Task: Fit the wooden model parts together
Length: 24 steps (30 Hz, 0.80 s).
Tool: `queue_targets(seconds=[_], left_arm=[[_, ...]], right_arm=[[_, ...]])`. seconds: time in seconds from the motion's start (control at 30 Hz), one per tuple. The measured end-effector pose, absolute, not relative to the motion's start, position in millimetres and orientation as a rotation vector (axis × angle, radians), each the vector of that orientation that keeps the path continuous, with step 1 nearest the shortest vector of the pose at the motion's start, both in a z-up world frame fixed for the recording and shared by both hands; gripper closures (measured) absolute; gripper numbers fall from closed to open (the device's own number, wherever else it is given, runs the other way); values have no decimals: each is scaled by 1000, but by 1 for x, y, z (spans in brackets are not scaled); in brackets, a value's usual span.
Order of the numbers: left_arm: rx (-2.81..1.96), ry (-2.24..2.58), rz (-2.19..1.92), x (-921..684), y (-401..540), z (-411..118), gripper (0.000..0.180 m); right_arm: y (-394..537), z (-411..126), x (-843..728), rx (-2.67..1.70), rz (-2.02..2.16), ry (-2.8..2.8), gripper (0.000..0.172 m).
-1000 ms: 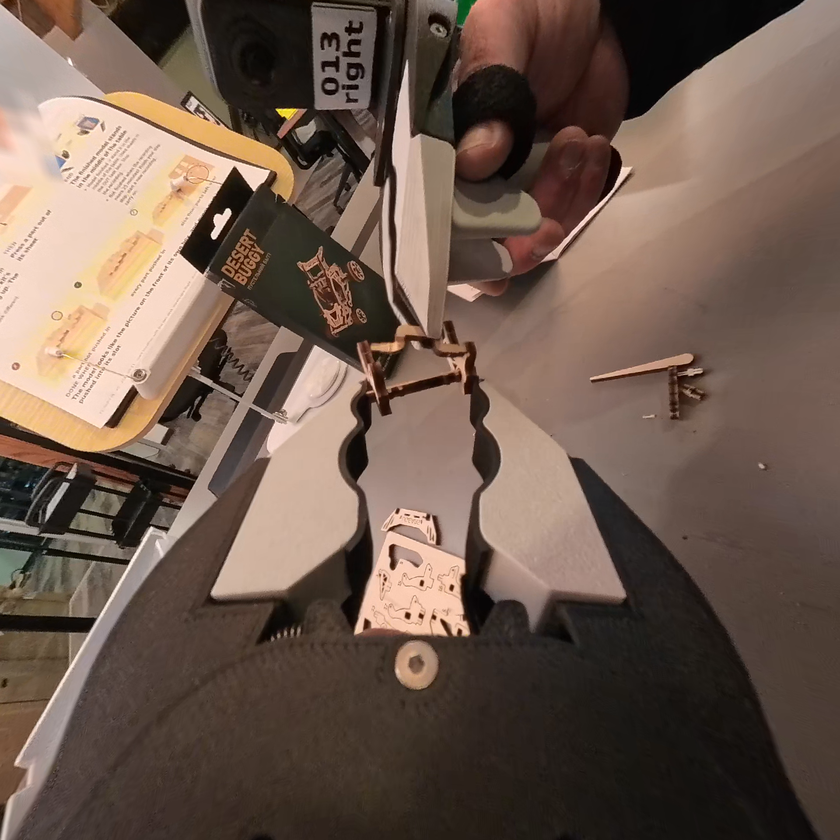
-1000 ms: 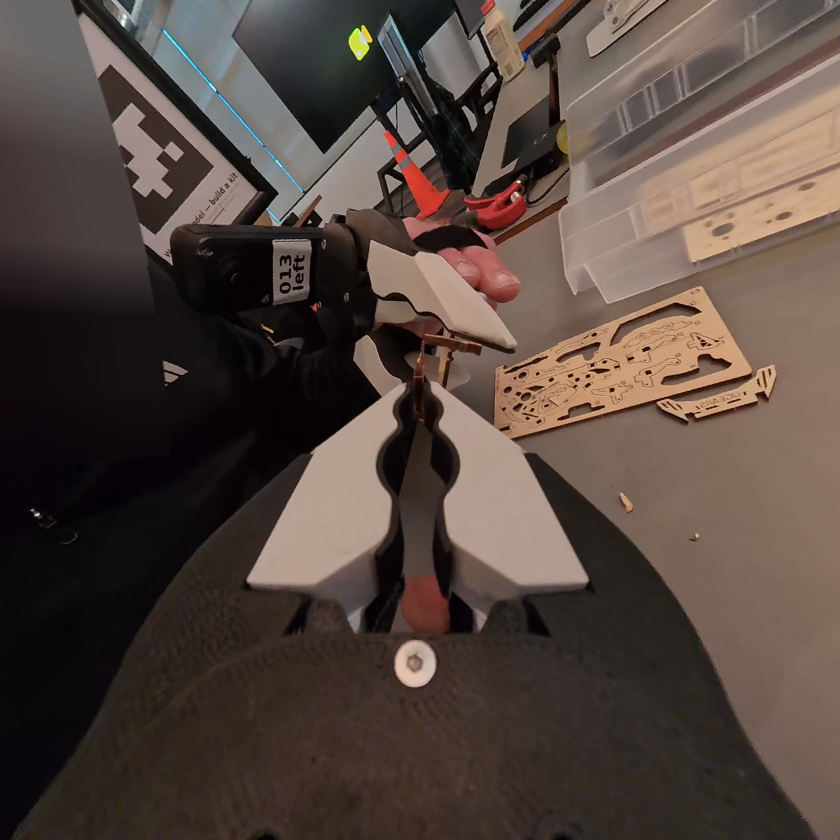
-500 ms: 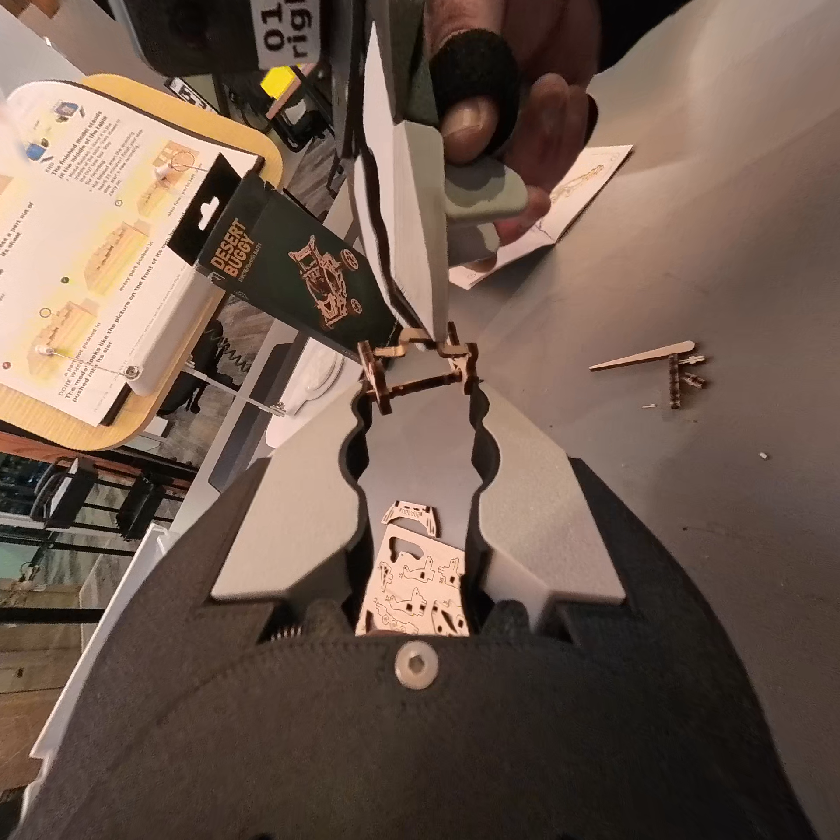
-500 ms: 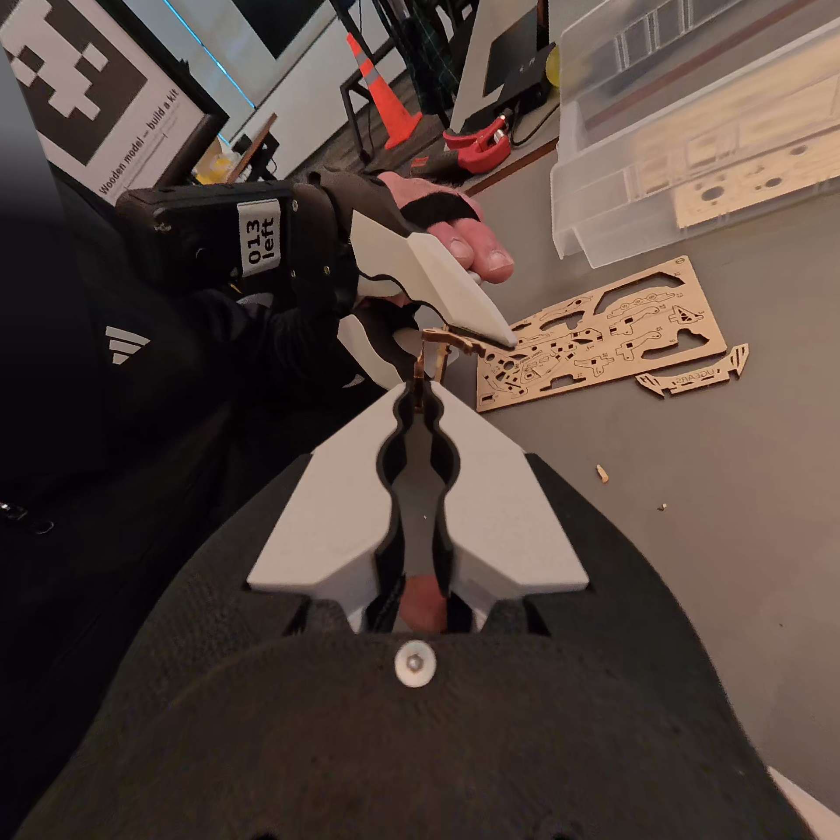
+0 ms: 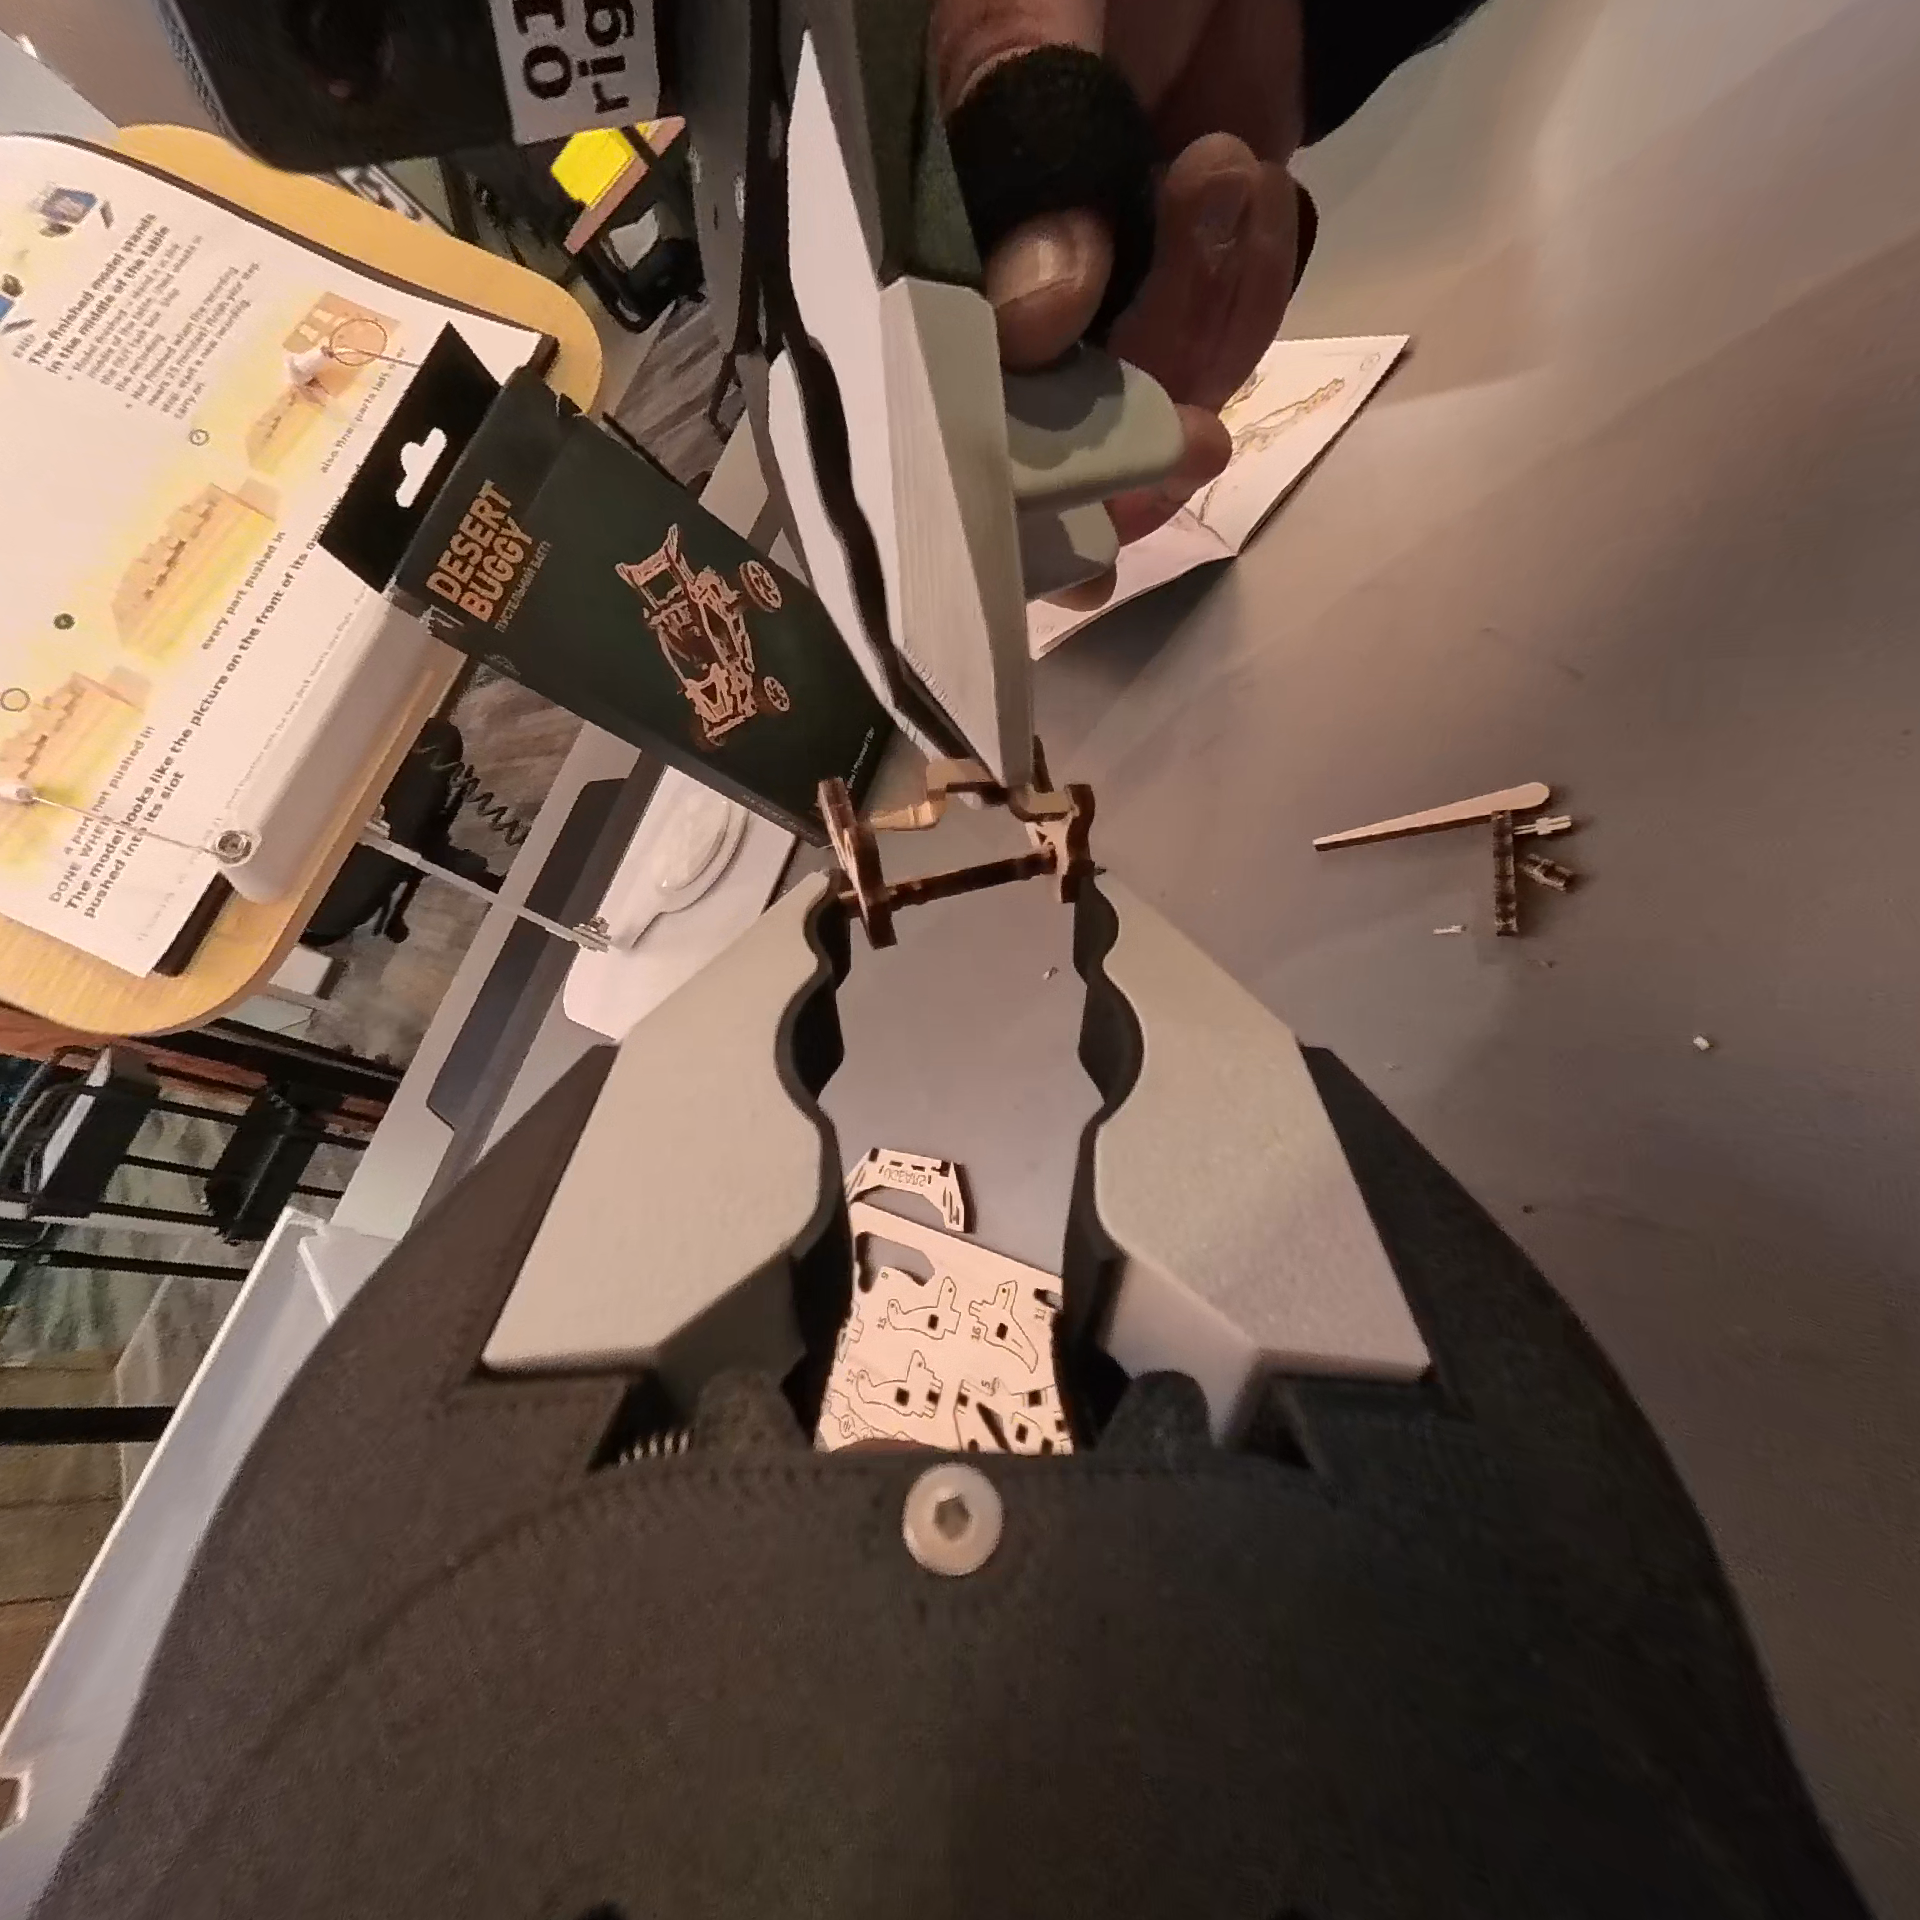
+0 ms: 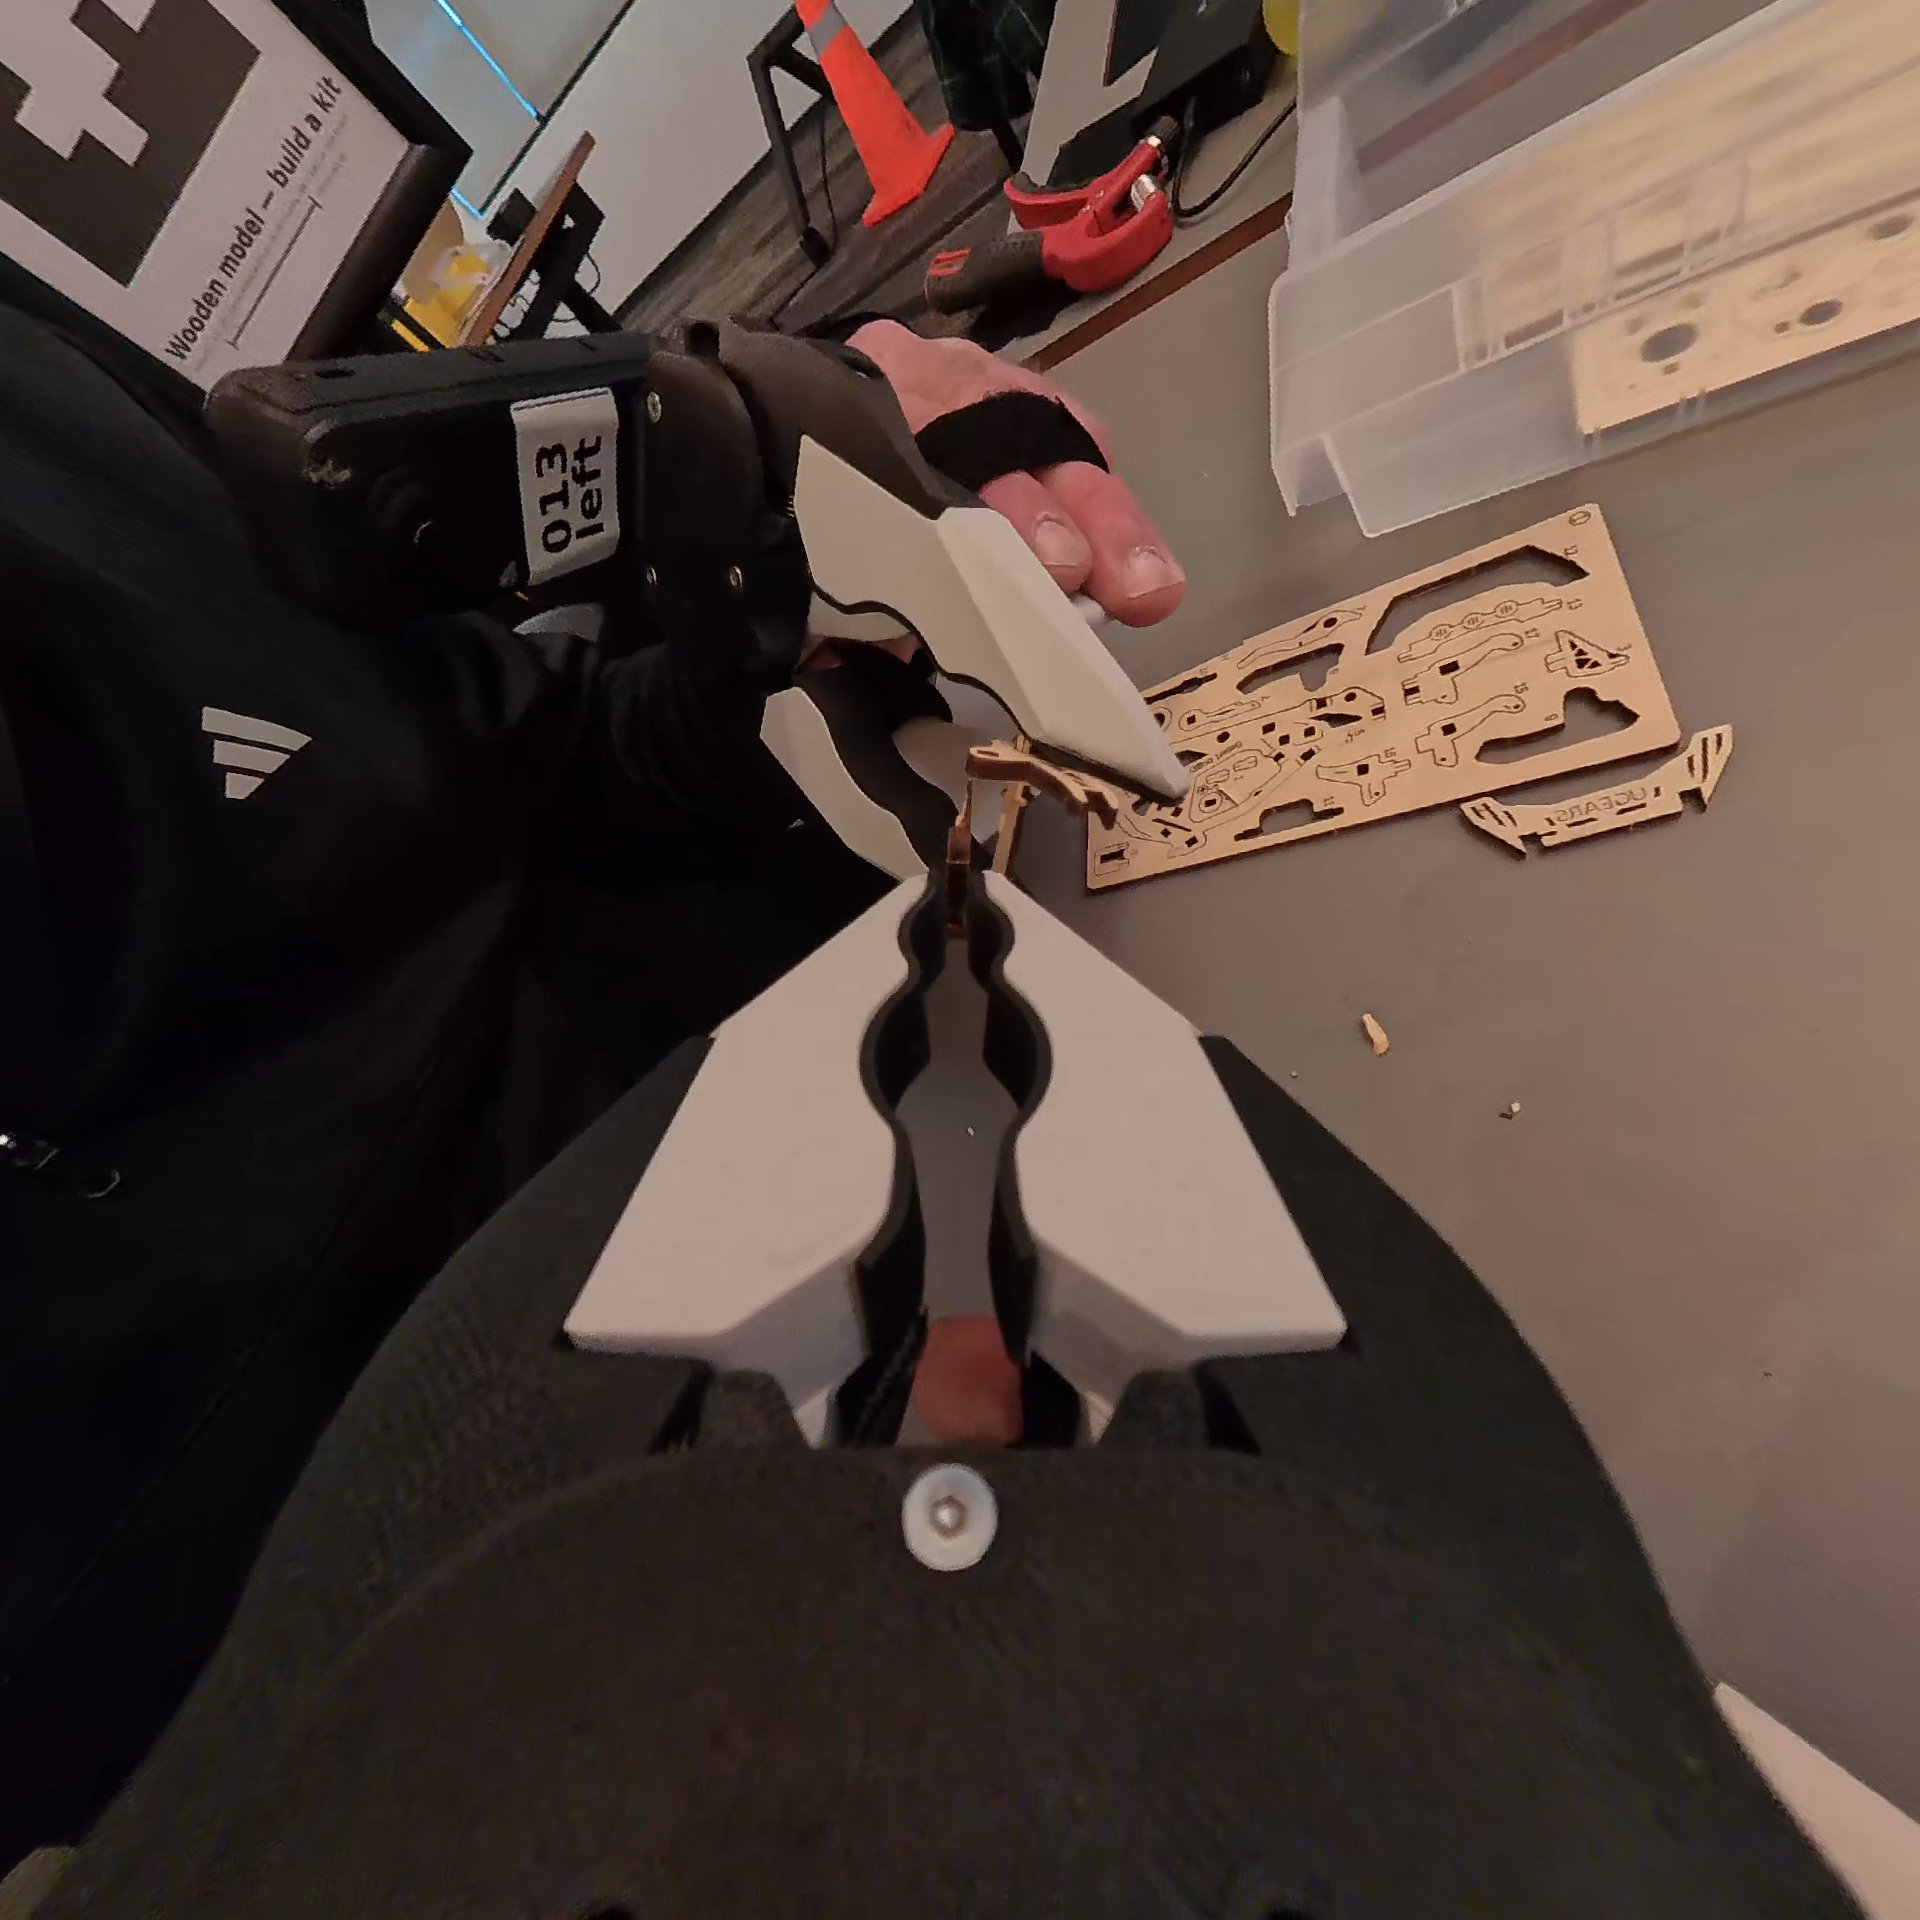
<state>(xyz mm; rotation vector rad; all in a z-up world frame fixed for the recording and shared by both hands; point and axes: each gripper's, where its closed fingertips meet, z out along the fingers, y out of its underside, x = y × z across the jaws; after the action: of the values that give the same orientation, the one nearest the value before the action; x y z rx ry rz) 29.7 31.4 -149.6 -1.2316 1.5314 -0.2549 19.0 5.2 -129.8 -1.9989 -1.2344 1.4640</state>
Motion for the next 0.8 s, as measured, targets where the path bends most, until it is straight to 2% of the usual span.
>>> queue_targets(seconds=[0.67, 0.8], left_arm=[[-1238, 1518, -193, 33, 36, -151, 137], [-1263, 1509, -197, 32, 38, -154, 140]], right_arm=[[7, -134, 24, -2103, 1454, -1209, 171], [7, -137, 26, -2122, 1436, -1212, 171]])
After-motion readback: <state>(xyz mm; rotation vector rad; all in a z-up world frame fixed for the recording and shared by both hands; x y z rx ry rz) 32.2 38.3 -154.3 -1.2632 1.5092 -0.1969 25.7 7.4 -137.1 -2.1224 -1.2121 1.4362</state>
